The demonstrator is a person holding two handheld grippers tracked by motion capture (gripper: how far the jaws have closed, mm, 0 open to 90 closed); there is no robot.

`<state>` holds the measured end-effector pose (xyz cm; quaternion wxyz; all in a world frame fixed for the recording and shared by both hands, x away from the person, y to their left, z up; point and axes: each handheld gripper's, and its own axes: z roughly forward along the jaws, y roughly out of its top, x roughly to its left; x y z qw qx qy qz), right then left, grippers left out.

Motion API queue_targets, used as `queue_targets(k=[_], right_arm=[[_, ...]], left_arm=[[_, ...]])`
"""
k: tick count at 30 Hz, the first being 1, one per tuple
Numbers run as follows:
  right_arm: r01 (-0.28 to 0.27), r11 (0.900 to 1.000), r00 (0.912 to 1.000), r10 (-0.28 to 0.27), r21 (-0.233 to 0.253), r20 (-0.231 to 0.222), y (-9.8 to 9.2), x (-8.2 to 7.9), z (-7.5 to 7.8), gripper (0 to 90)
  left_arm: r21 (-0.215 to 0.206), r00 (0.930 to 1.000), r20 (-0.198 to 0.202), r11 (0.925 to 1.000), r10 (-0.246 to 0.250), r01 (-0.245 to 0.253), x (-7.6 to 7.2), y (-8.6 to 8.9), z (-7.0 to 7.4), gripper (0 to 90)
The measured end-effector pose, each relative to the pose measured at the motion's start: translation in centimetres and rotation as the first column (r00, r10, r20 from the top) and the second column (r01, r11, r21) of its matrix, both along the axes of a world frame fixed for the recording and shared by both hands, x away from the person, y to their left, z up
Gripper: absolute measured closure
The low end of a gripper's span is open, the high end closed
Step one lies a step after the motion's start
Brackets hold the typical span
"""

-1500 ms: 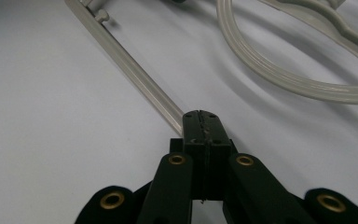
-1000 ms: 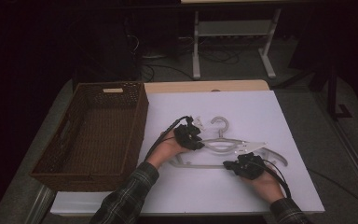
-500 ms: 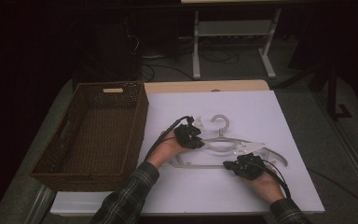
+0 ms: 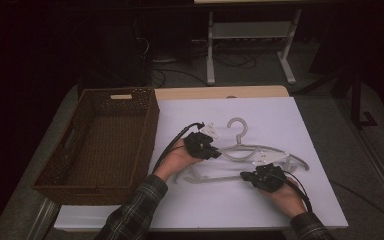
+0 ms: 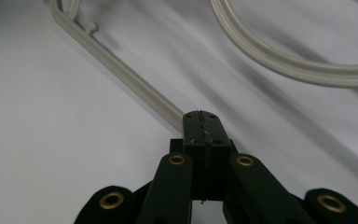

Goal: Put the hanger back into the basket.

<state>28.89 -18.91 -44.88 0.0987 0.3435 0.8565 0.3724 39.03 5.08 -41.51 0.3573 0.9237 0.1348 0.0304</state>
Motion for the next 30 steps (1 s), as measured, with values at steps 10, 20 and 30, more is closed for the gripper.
queue_targets(k=[10,20,30], right_arm=[[-0.015,0.989,0.9978,0.005,0.15,0.066,-1.4,-1.4,2.3,61.5],[-0.024,0.989,0.997,0.013,0.144,0.076,-2.5,-2.9,2.8,36.0],[-0.028,0.988,0.9944,0.012,0.153,0.105,-2.7,-3.9,2.8,20.9]], left_arm=[[-0.082,0.9982,-0.009,0.9948,0.06,-0.06,-0.6,0.8,1.5,82.8],[-0.095,0.9928,-0.037,0.9885,0.114,-0.117,-1.1,2.0,3.4,82.8],[-0.11,0.9803,-0.032,0.9742,0.195,-0.197,-1.5,3.3,6.7,82.8]])
